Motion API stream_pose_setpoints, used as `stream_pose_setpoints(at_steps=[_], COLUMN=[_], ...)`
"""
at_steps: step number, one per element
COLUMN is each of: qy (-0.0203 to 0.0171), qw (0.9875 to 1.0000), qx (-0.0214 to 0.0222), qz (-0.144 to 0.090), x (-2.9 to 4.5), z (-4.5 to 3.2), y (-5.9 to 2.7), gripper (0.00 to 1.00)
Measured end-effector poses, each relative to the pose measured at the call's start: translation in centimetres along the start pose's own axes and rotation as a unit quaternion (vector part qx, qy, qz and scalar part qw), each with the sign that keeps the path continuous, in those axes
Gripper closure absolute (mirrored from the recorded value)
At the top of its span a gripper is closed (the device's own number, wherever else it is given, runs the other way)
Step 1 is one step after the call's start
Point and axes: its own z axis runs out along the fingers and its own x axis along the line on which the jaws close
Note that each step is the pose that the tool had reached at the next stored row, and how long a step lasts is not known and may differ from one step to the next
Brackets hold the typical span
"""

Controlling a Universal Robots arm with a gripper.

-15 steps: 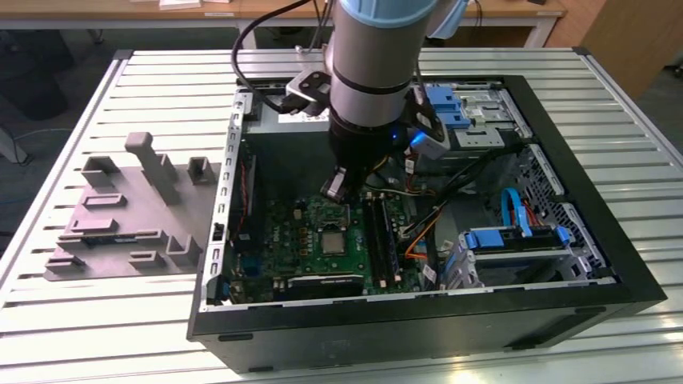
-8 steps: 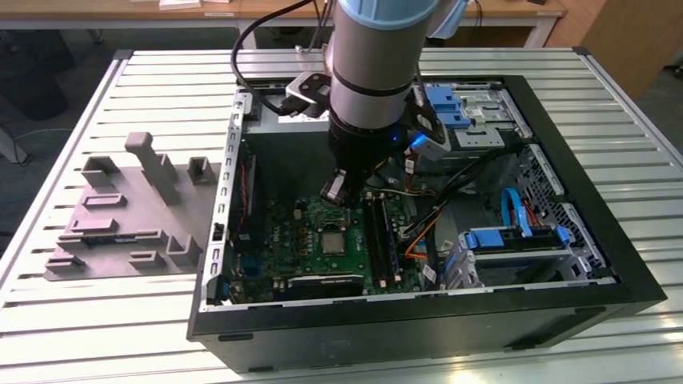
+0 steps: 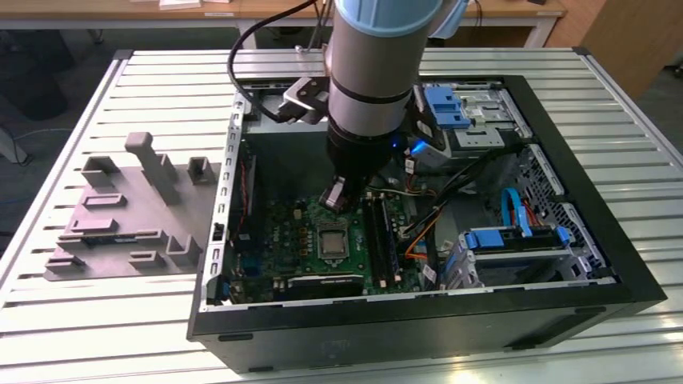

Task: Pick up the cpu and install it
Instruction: 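Close the cpu cover, then install the first cpu locking lever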

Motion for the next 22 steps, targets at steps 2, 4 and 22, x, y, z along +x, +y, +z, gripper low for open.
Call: stream_pose_setpoints(at_steps=[2, 4, 22], qy=[0.0, 0.0001, -0.0027], qw=[1.0, 1.0, 1.0], qx=[0.0, 0.0, -0.0019], qz=[-0.001, -0.001, -0.001], x=[0.3, 0.43, 0.55], z=[0.0, -0.01, -0.38], y=[-0.1, -0.15, -0.2], gripper=[0.89, 0.89, 0.89])
